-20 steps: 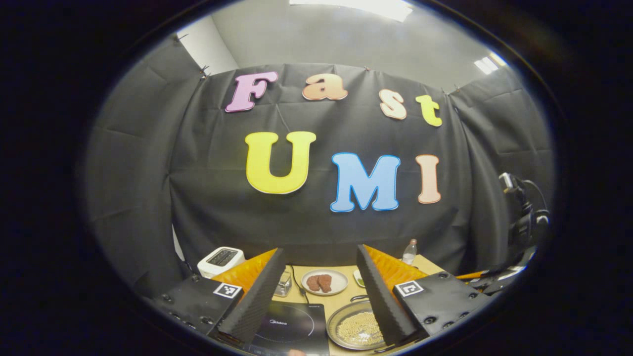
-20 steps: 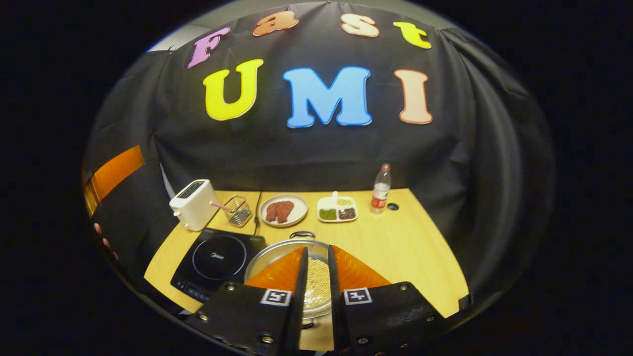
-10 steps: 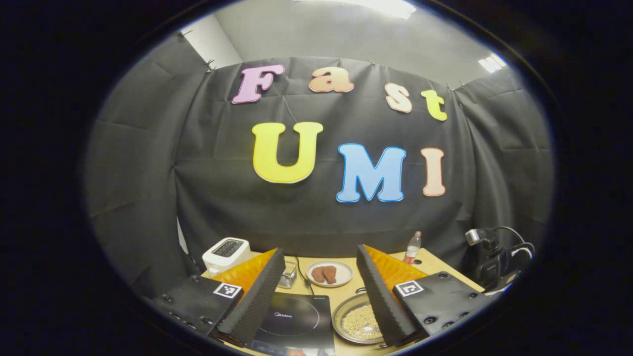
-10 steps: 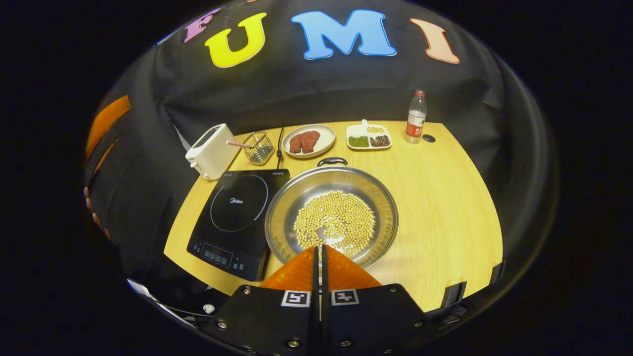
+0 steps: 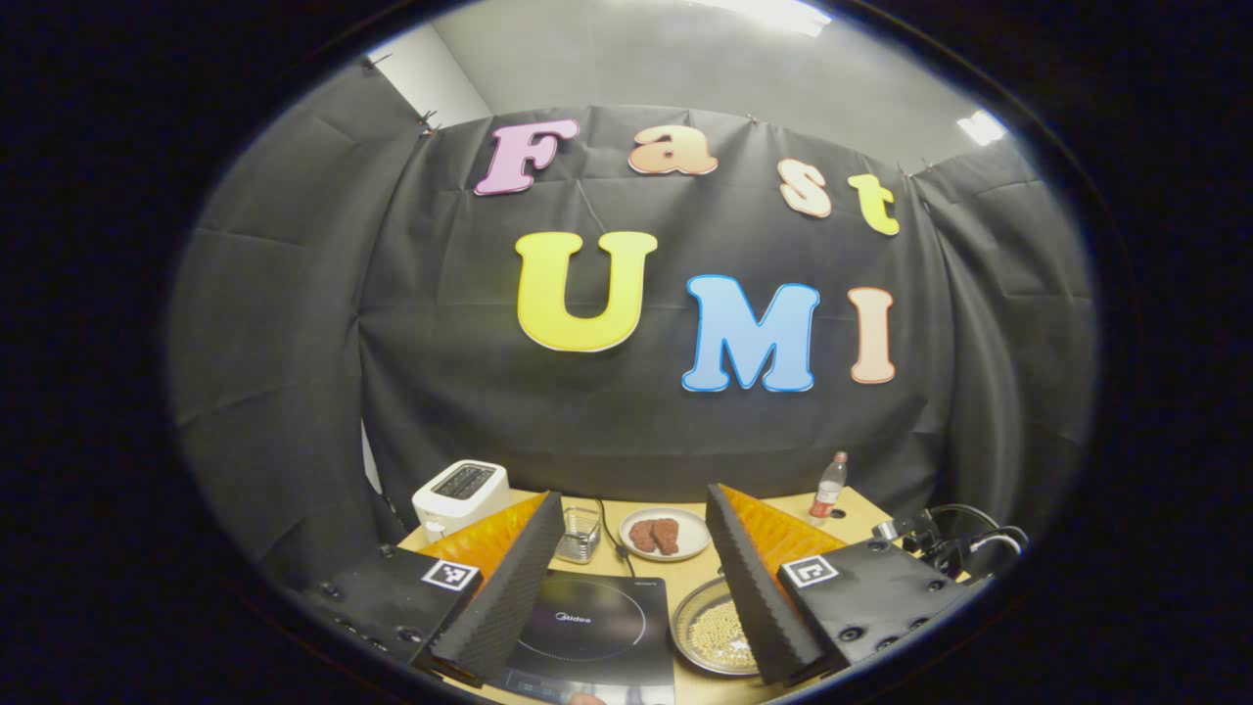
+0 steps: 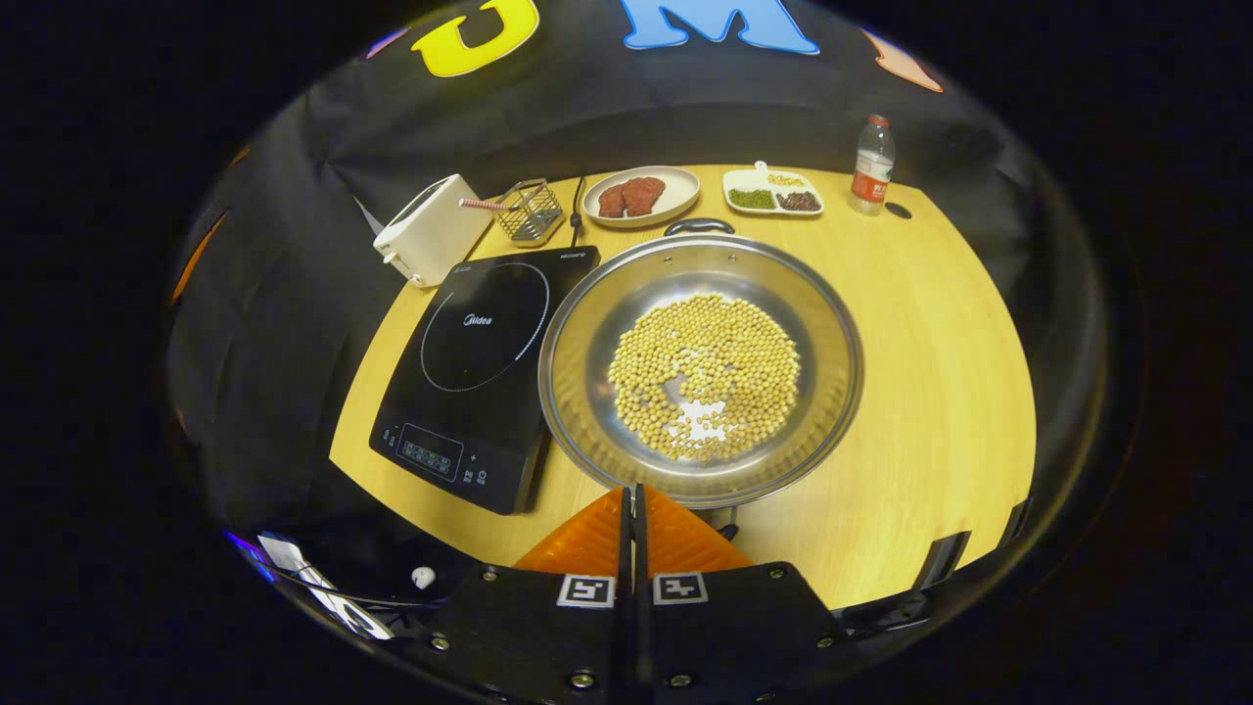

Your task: First push the handle of the pot to place it horizontally, then grasp the pot with both hands and set it on the induction cooktop.

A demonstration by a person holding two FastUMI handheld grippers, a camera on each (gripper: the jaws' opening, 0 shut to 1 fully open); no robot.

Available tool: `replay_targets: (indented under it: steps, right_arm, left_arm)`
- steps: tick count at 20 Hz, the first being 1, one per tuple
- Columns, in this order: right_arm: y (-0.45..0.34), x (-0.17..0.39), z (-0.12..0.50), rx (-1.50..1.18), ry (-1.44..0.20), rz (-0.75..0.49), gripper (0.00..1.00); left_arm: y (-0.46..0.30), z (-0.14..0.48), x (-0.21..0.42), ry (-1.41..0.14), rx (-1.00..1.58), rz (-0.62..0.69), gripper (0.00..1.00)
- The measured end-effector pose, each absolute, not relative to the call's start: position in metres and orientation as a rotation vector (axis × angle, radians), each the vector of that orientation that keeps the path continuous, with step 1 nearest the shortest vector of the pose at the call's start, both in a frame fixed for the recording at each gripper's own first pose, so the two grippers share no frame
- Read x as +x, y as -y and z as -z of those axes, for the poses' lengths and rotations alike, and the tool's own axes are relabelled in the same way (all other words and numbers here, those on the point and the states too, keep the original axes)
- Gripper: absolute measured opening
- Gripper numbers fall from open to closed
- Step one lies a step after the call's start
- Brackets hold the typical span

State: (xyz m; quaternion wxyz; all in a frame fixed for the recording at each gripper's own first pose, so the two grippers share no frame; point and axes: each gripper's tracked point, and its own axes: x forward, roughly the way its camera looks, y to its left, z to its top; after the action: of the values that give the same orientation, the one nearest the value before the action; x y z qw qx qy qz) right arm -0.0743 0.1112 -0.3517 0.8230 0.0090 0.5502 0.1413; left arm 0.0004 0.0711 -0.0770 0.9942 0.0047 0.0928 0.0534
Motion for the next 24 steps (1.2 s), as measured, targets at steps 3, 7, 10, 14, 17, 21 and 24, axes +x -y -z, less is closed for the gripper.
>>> replay_targets:
  steps: [3, 7, 10, 14, 17, 21, 24]
  right_arm:
    - [-0.119, -0.078, 0.366, 0.046, -1.220, -0.315, 0.00]
    - [-0.127, -0.083, 0.384, 0.064, -1.269, -0.327, 0.00]
    - [-0.130, -0.087, 0.399, 0.078, -1.301, -0.313, 0.00]
    - [-0.128, -0.085, 0.410, 0.064, -1.292, -0.292, 0.00]
    - [-0.129, -0.081, 0.412, 0.101, -1.283, -0.286, 0.00]
    - [-0.128, -0.079, 0.418, 0.157, -1.288, -0.257, 0.00]
    - [-0.124, -0.078, 0.419, 0.188, -1.284, -0.239, 0.00]
  left_arm:
    - [-0.076, 0.076, 0.000, -0.191, 0.008, -0.123, 0.94]
    - [-0.079, 0.080, -0.004, -0.202, 0.017, -0.141, 0.96]
    - [-0.083, 0.086, -0.009, -0.219, 0.019, -0.152, 0.99]
    - [-0.089, 0.087, -0.016, -0.234, 0.031, -0.171, 0.99]
    - [-0.089, 0.083, -0.019, -0.233, 0.032, -0.178, 0.98]
    - [-0.085, 0.082, -0.023, -0.234, 0.036, -0.172, 0.95]
    - [-0.082, 0.081, -0.024, -0.234, 0.042, -0.162, 0.94]
